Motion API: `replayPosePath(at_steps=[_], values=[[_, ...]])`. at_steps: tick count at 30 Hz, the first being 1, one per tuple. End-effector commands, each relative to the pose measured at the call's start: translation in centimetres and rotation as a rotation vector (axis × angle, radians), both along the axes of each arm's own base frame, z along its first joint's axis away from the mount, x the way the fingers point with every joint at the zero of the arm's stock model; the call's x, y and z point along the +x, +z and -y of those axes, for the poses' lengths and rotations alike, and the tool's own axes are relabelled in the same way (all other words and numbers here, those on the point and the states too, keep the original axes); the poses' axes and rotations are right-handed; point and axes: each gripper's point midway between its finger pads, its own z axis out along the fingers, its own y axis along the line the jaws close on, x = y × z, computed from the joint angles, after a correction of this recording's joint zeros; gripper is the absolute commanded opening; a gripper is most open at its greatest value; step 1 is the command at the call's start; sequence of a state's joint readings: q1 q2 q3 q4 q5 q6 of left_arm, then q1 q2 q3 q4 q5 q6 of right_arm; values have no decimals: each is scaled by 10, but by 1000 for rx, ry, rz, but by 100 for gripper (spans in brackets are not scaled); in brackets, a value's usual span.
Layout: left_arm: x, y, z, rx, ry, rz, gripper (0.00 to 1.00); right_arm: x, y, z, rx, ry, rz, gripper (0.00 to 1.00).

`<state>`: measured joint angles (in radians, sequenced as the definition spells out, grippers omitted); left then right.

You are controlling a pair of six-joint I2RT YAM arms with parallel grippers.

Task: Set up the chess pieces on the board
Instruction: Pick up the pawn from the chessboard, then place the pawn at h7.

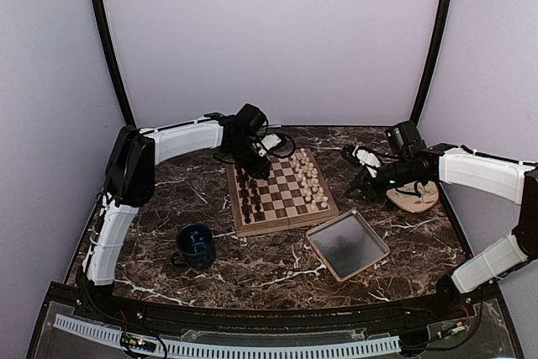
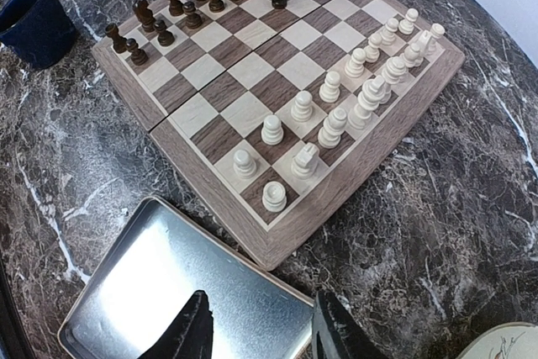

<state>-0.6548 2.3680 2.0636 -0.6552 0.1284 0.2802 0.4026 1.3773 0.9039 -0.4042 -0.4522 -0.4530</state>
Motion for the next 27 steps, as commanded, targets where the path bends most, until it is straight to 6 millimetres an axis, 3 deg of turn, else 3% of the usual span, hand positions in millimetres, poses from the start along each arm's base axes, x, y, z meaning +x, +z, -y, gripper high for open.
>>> replayPosePath(at_steps=[1, 11, 18, 24, 27], values=[[4, 7, 4, -3, 7, 14, 24, 4, 2, 0, 8, 4, 20, 41], [9, 15, 7, -19, 8, 32, 12, 4, -1, 1, 0, 4, 14, 40], [24, 48, 5, -21, 33, 114, 8, 6, -5, 1, -10, 4, 9, 40], [46, 55, -17, 9, 108, 157, 8, 5, -6, 2, -14, 3, 6, 40], [61, 55, -45, 20, 187, 148, 7, 6, -6, 3, -15, 0, 8, 39]])
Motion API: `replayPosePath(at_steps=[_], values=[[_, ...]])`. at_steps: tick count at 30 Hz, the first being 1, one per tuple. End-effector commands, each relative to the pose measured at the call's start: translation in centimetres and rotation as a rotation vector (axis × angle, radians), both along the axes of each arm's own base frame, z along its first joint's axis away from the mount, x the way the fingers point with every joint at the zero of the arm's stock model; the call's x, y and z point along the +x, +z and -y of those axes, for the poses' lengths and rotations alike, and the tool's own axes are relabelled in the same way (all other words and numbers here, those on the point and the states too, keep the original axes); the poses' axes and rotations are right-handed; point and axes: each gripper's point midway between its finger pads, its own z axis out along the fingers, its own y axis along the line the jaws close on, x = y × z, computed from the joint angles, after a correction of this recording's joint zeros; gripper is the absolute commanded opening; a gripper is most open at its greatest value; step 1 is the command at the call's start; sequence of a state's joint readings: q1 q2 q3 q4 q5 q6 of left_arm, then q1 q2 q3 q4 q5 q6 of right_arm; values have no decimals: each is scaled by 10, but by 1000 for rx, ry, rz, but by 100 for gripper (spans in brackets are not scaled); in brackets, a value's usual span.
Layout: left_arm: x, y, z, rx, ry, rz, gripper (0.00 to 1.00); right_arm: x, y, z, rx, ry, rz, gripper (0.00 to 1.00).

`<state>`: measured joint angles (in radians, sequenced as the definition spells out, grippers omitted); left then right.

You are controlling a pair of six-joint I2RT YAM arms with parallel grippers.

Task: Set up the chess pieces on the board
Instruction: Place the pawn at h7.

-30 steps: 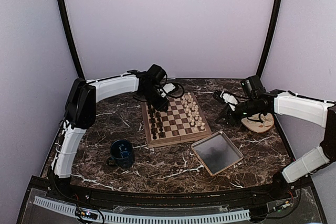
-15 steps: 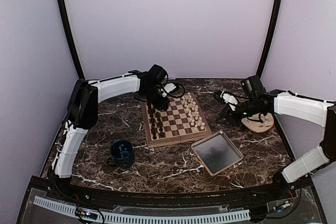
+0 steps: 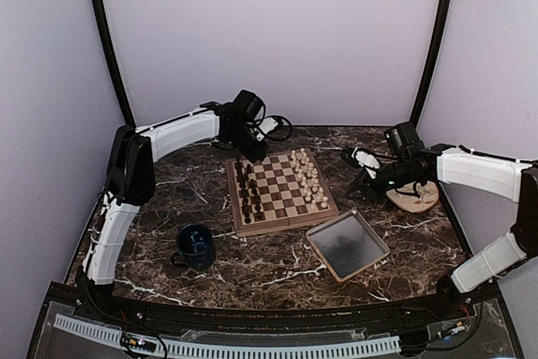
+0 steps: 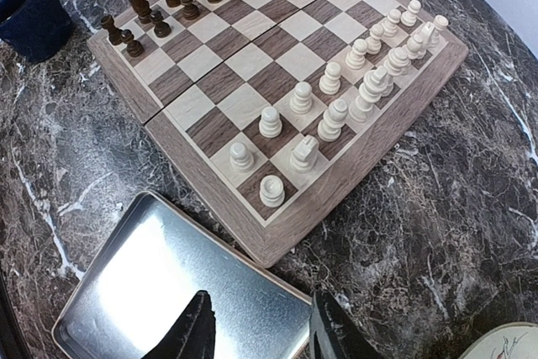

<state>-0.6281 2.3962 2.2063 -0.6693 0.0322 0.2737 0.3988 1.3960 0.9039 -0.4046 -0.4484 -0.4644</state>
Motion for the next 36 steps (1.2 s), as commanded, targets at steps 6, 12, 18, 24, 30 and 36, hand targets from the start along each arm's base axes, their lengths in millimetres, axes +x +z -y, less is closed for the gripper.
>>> replayPosePath(at_steps=[6, 12, 18, 24, 30, 36], values=[[22, 6, -53, 29, 142, -28, 8, 4, -2, 1, -5, -1, 7, 39], [22, -4, -50, 25, 140, -46, 8, 5, -3, 1, -7, -1, 5, 39], [23, -9, -45, 4, 128, -54, 9, 5, -5, 1, -12, -1, 4, 39], [21, -21, -45, 17, 122, -77, 9, 5, -6, 2, -14, 0, 2, 39], [22, -28, -46, 27, 127, -84, 9, 4, -8, 1, -16, 2, -5, 39], [24, -28, -45, 21, 126, -76, 15, 5, -9, 1, -18, 1, -8, 39]])
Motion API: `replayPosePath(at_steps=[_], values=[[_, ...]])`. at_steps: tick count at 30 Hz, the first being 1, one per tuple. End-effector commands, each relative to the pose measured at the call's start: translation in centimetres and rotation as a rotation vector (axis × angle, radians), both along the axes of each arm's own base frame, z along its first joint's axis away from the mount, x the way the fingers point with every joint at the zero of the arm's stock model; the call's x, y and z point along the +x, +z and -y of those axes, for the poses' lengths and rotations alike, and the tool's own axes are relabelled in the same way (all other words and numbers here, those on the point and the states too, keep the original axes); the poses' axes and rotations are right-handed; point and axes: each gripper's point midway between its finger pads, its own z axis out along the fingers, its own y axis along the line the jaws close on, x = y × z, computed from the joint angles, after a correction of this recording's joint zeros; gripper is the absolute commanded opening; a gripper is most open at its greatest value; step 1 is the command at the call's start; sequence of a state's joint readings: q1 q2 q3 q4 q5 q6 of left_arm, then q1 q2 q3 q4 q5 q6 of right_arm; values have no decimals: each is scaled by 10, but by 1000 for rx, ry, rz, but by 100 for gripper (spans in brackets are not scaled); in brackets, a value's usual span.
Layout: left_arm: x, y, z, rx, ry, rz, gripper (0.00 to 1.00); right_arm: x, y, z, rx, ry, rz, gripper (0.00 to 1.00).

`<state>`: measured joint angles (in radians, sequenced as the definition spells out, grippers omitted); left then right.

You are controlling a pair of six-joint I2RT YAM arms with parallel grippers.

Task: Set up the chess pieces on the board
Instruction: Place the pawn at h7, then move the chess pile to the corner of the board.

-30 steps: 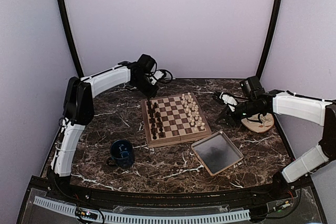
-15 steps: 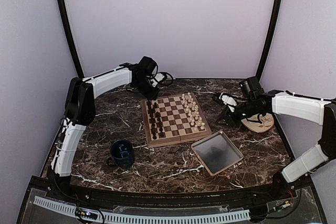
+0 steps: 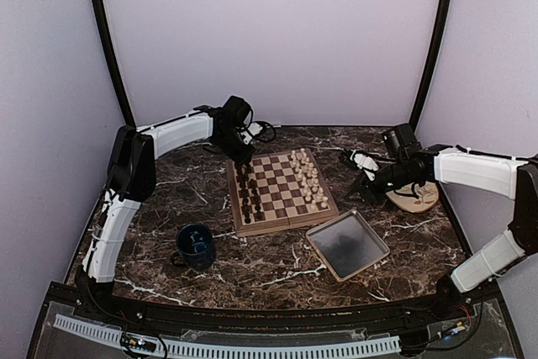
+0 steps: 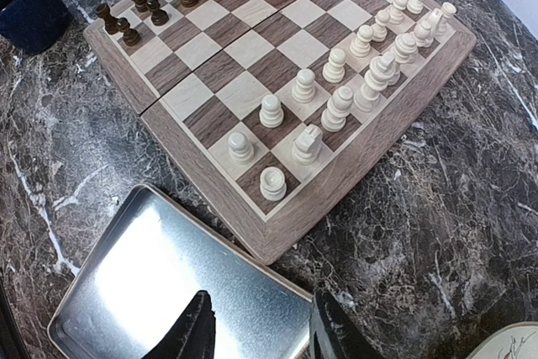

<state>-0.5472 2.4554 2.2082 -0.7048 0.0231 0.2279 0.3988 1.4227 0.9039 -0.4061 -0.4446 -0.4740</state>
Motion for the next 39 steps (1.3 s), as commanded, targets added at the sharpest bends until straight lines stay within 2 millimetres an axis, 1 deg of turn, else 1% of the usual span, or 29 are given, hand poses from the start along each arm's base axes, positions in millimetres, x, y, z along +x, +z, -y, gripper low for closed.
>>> replayPosePath(at_steps=[1, 8, 10, 13, 15, 18, 21, 23, 24, 26, 28, 31, 33, 39], values=[[3, 12, 2, -19, 2, 16, 16, 5, 0, 1, -2, -3, 10, 39], [9, 29, 11, -59, -11, 48, 23, 5, -1, 1, -4, -3, 5, 39], [10, 37, 13, -74, -12, 62, 24, 5, -1, 1, -5, -3, 5, 39], [10, 55, 15, -91, -22, 88, 25, 6, -1, 1, -7, -6, 6, 39], [6, 72, 16, -92, -36, 110, 26, 6, -1, 1, -7, -5, 5, 39], [-12, 85, 19, -84, -91, 87, 26, 6, -1, 1, -8, -3, 7, 39], [-36, 86, 13, -52, -138, 28, 24, 5, -2, 1, -8, -1, 6, 39], [-51, 82, 10, -36, -166, -24, 23, 5, -1, 1, -6, 3, 5, 39], [-55, 81, 9, -26, -173, -35, 23, 5, -1, 0, -5, 4, 3, 39], [-57, 80, 7, -4, -163, -33, 22, 4, 0, -1, -1, 10, -2, 39], [-56, 83, 7, -4, -146, -26, 21, 2, 4, -3, 12, 17, -6, 39], [-66, 89, 12, -37, -185, -50, 21, 2, 7, -6, 33, 25, -14, 39], [-71, 87, 12, -30, -211, -63, 21, 1, 5, -6, 30, 28, -21, 39], [-78, 69, 6, 23, -237, -92, 19, 1, 5, -5, 24, 26, -16, 39]])
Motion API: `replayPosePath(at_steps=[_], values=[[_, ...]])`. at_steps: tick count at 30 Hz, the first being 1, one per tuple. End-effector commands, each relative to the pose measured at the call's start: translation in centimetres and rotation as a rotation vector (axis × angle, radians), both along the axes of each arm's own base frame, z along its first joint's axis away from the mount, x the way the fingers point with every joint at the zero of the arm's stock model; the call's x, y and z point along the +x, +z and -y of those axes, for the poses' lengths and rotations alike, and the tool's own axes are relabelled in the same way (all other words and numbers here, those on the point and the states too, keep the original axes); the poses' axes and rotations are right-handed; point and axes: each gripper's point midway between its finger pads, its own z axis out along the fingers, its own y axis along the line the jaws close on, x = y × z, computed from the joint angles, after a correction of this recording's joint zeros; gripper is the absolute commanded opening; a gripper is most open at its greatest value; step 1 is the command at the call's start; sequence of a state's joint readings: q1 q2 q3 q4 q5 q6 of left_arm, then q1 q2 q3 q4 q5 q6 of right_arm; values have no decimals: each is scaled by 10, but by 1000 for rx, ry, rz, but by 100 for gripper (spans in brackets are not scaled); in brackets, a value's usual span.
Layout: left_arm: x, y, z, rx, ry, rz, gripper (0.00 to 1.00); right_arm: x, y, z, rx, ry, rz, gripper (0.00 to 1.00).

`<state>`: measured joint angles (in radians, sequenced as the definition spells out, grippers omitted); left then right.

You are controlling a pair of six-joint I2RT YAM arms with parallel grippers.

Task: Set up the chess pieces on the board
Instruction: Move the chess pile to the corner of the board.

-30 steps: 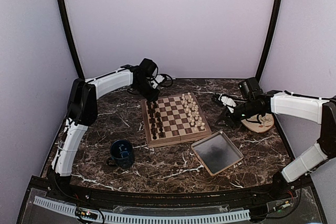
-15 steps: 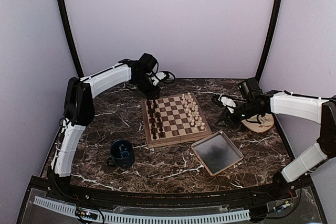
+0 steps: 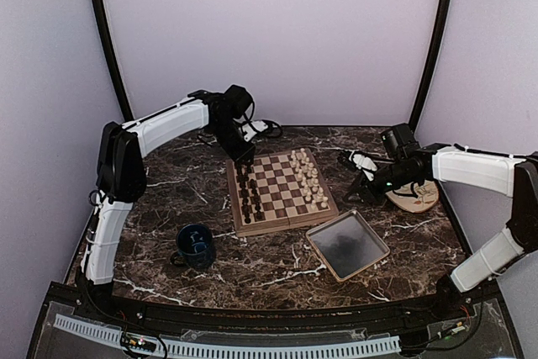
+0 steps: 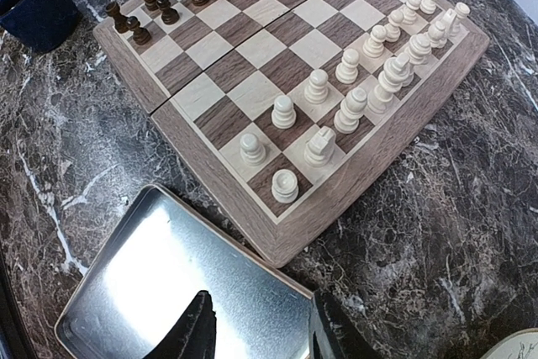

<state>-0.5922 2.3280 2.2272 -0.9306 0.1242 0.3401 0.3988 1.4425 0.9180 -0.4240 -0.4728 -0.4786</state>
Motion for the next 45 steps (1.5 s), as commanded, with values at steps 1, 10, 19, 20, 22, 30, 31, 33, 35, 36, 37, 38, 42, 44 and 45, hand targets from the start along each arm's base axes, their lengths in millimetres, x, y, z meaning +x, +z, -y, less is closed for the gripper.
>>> replayPosePath(at_steps=[1, 10, 19, 20, 22, 30, 31, 33, 35, 36, 37, 38, 42, 44, 45], values=[[-19, 13, -6, 21, -55, -11, 19, 3, 6, -1, 13, 7, 14, 39], [-14, -1, -8, 80, -61, 8, 19, 3, 6, -1, 12, 7, 15, 39], [-3, 6, -5, 68, -31, 51, 19, 2, 9, -2, 21, 11, 12, 39], [1, 15, -3, 49, -17, 69, 20, 3, 13, -4, 34, 16, 11, 39], [6, 34, 0, 9, 7, 107, 20, 4, 18, -9, 56, 25, 3, 39], [42, 74, -63, -123, 345, 146, 36, 43, 28, -3, 0, -82, 21, 40], [49, 77, -77, -139, 403, 156, 37, 53, 32, 0, 3, -113, 28, 41], [54, 79, -96, -177, 487, 161, 39, 62, 36, 2, 11, -128, 13, 42], [56, 75, -114, -210, 552, 165, 39, 53, 36, -1, 11, -69, -16, 41], [56, 72, -122, -225, 576, 166, 39, 46, 26, -3, 4, -38, -61, 40], [55, 69, -130, -237, 599, 163, 39, 36, 22, -5, 4, -5, -85, 39], [53, 71, -137, -254, 615, 166, 39, 26, 17, -6, -2, 22, -102, 38], [45, 55, -159, -292, 671, 134, 38, -23, -12, -5, -67, 109, -175, 31], [42, 48, -168, -302, 700, 116, 38, -44, -30, 0, -142, 146, -199, 27], [41, 44, -170, -311, 709, 101, 38, -50, -38, 5, -183, 155, -202, 25]])
